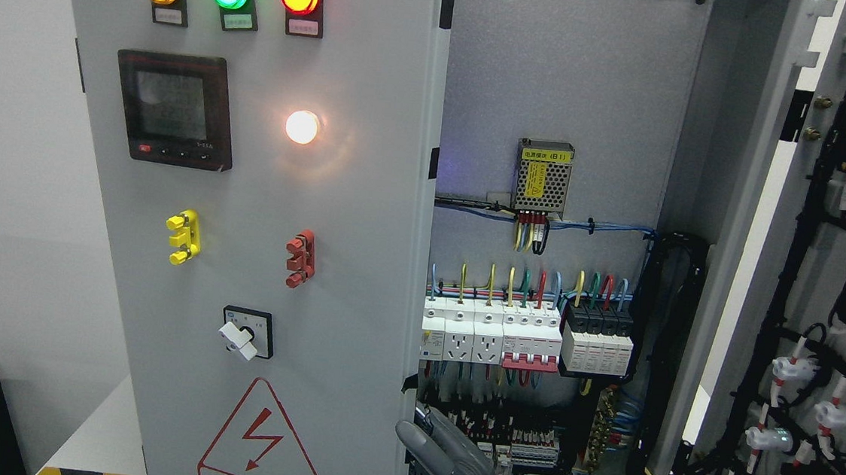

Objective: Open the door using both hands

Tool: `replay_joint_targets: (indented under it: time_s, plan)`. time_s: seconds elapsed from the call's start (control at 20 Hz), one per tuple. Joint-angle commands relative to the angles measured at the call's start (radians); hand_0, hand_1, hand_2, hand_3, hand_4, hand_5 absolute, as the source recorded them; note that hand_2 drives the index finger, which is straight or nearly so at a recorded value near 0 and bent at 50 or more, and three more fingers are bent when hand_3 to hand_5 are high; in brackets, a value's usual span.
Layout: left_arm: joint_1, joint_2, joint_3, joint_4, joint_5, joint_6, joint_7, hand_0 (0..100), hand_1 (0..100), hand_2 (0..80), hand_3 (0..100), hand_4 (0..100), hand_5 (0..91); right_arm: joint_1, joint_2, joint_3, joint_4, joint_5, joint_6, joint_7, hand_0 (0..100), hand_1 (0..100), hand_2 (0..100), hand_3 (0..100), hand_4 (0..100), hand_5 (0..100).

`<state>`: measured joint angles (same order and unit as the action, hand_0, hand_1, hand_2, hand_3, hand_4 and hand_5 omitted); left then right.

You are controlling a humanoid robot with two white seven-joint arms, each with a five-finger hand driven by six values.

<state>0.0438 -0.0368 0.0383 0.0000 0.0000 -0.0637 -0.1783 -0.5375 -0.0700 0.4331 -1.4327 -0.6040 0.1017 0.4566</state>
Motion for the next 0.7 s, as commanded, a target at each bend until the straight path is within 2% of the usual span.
replay_joint_targets:
  time_s: [0.0,0.65]
  plan:
    - [-0.001,0.0,0.0,0.021,0.0,-0.001,0.0,12,39,0.0,0,0,0.0,0.021,0.002,0.042,-0.064,-0.023,0.001,0.001,12,39,0,0,0,0]
    - [-0.001,0.0,0.0,0.021,0.0,-0.001,0.0,12,39,0.0,0,0,0.0,0.073,0.001,0.128,-0.195,-0.074,0.001,0.001,12,39,0,0,0,0]
